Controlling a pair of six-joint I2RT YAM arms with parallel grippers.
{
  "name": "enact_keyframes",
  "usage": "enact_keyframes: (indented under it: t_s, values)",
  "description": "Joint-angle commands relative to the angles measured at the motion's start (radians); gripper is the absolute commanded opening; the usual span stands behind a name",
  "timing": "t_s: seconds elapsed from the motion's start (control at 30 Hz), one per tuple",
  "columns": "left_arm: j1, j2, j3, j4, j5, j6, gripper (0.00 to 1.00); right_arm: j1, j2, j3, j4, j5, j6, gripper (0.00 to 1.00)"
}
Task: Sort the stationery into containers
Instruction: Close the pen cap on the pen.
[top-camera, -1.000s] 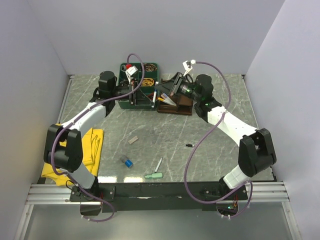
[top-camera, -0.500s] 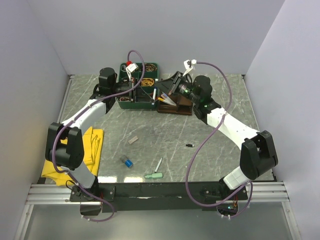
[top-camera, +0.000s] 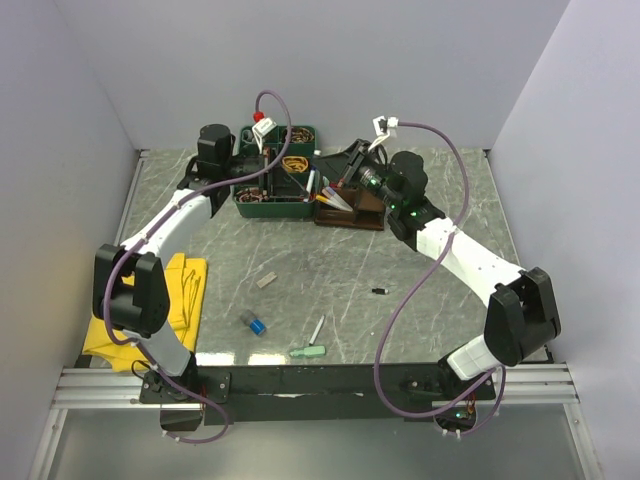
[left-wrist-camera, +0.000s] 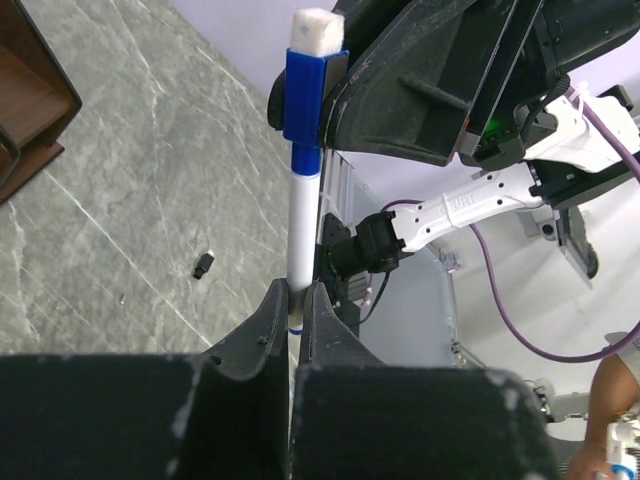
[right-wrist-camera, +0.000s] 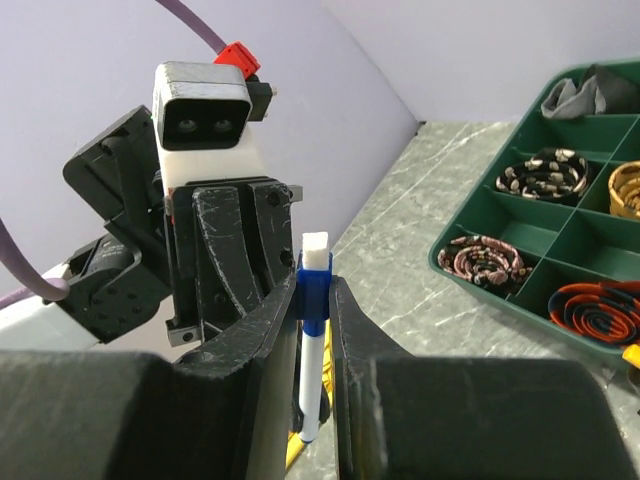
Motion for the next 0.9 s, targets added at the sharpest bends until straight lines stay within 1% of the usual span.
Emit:
enact_keyframes:
  t_s: [0.0, 0.13, 0.23, 0.3, 0.43, 0.57, 0.6, 0.67, 0.87]
  values:
    - [0.044, -0.018, 0.126, 0.117, -0.156, 0.050, 0.01, 0.078, -0.001, -0.060, -0.197, -0.193, -0.054, 0.00]
    - [0.039, -0.043, 0.085, 0.135, -0.135, 0.035, 0.01, 0.080, 0.000, -0.048, -0.179, -0.211, -0.077, 0.00]
    - [0.019, -0.067, 0.082, 0.066, -0.126, 0.096, 0.01, 0.081, 0.014, -0.039, -0.165, -0.273, -0.098, 0.00]
    - [0.001, -0.072, 0.108, 0.017, -0.142, 0.162, 0.01, 0.083, 0.019, -0.042, -0.144, -0.311, -0.085, 0.00]
    - [-0.001, -0.051, 0.172, -0.044, -0.158, 0.214, 0.01, 0.095, 0.034, -0.039, -0.127, -0.352, -0.089, 0.00]
    - [-0.002, -0.034, 0.221, -0.061, -0.176, 0.237, 0.01, 0.097, 0.037, -0.057, -0.104, -0.381, -0.081, 0.00]
    - [-0.002, -0.032, 0.232, -0.076, -0.191, 0.248, 0.01, 0.094, 0.037, -0.071, -0.082, -0.412, -0.080, 0.00]
    - [-0.004, -0.024, 0.261, -0.096, -0.193, 0.267, 0.01, 0.094, 0.037, -0.076, -0.082, -0.433, -0.088, 0.00]
    - [-0.004, -0.041, 0.287, -0.116, -0.204, 0.296, 0.01, 0.095, 0.063, -0.099, -0.101, -0.472, -0.104, 0.00]
